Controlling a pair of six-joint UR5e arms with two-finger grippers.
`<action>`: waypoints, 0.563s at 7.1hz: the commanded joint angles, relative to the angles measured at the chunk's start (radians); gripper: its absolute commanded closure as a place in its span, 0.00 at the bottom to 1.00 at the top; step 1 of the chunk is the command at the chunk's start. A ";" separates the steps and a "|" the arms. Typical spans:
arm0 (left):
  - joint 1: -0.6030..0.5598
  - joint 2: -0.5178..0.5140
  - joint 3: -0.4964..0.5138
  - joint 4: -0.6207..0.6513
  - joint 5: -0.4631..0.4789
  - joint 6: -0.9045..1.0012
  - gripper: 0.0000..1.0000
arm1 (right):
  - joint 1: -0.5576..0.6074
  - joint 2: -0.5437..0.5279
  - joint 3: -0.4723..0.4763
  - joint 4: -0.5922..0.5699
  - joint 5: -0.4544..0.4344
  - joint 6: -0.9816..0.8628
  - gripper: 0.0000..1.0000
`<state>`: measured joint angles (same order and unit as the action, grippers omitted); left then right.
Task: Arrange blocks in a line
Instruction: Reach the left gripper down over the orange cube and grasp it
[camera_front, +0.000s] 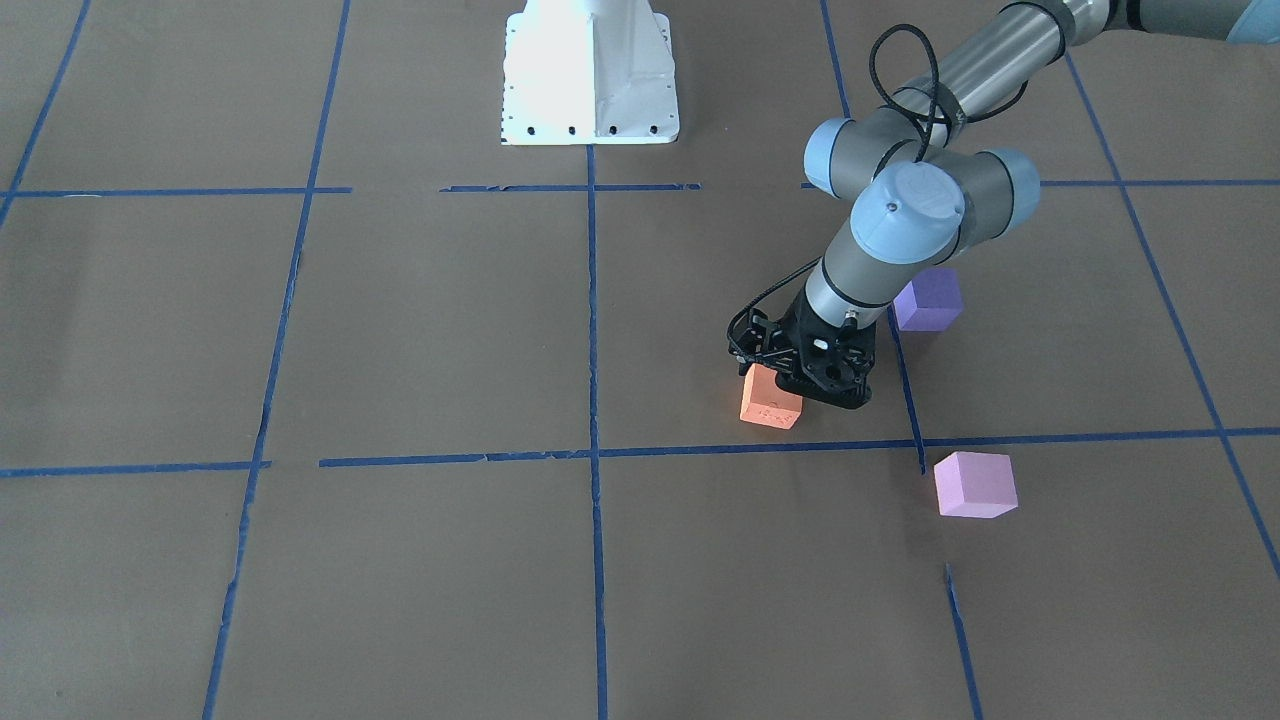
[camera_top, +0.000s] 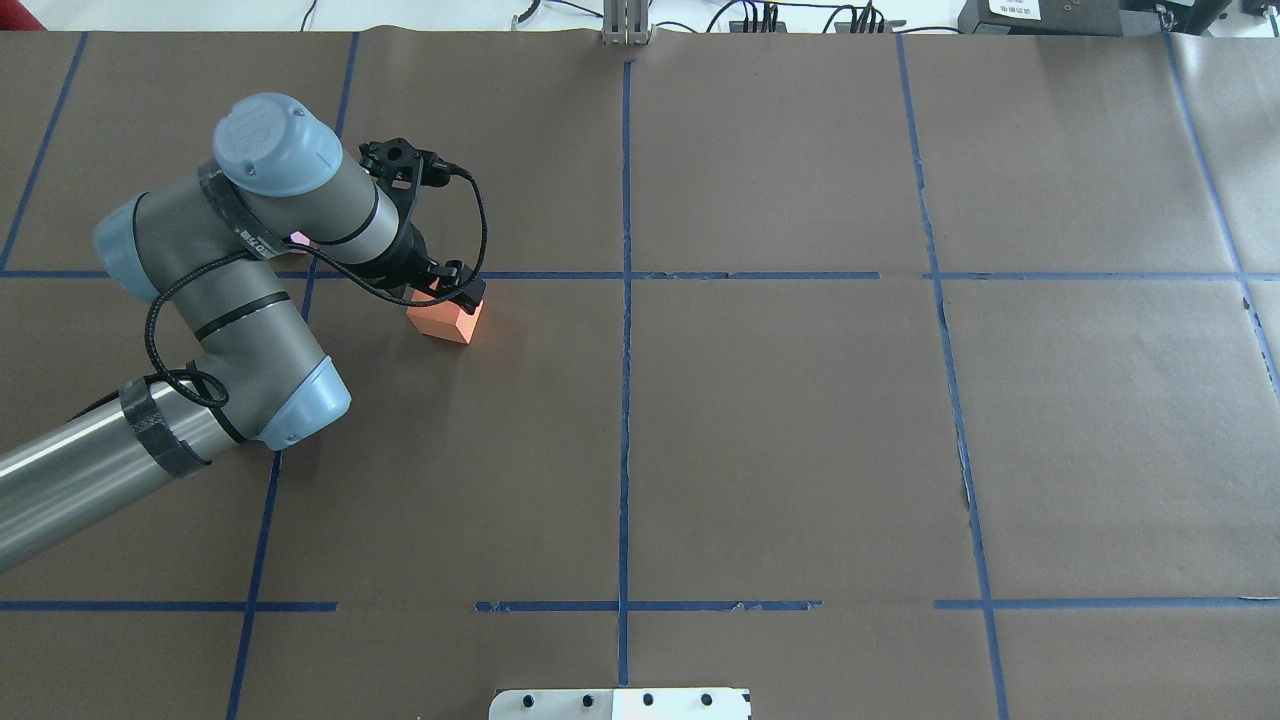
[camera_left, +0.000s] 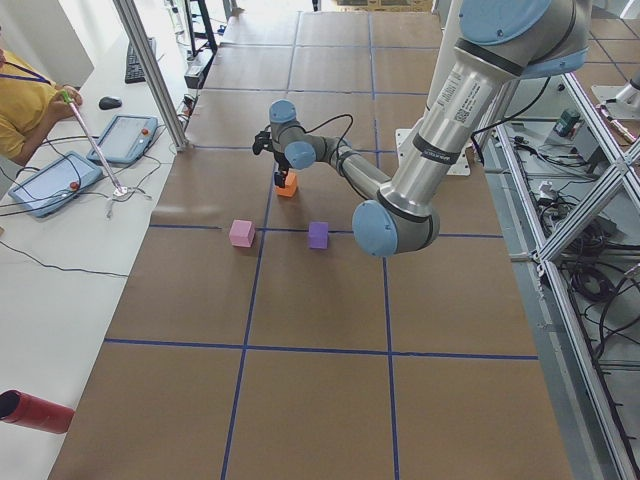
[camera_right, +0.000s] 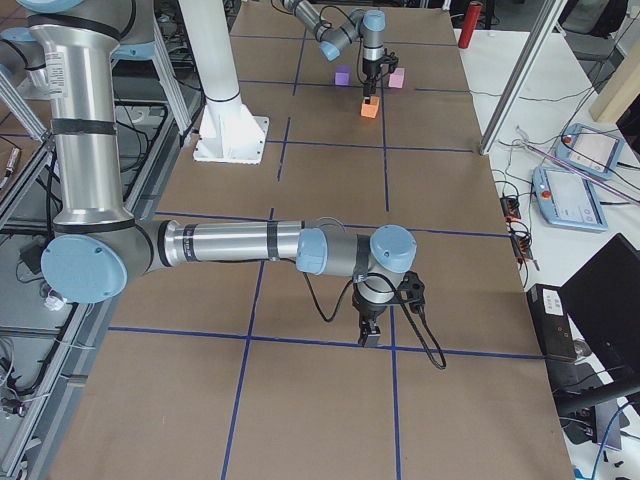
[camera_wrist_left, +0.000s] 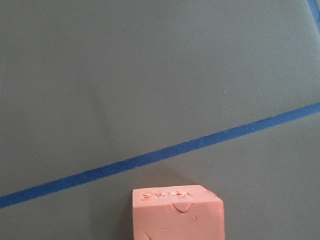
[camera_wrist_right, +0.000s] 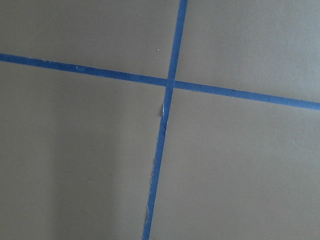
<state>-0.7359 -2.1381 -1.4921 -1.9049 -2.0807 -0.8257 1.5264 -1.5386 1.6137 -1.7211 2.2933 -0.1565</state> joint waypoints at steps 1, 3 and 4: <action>0.024 -0.002 0.041 -0.008 0.002 -0.045 0.01 | 0.000 0.000 0.000 0.000 0.000 0.000 0.00; 0.055 -0.002 0.047 -0.009 0.052 -0.084 0.01 | 0.000 0.000 0.000 0.000 0.000 0.000 0.00; 0.055 -0.002 0.047 -0.009 0.054 -0.087 0.16 | 0.001 0.000 0.000 0.000 0.000 0.000 0.00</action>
<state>-0.6886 -2.1398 -1.4476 -1.9134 -2.0416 -0.8989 1.5266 -1.5386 1.6137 -1.7211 2.2933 -0.1565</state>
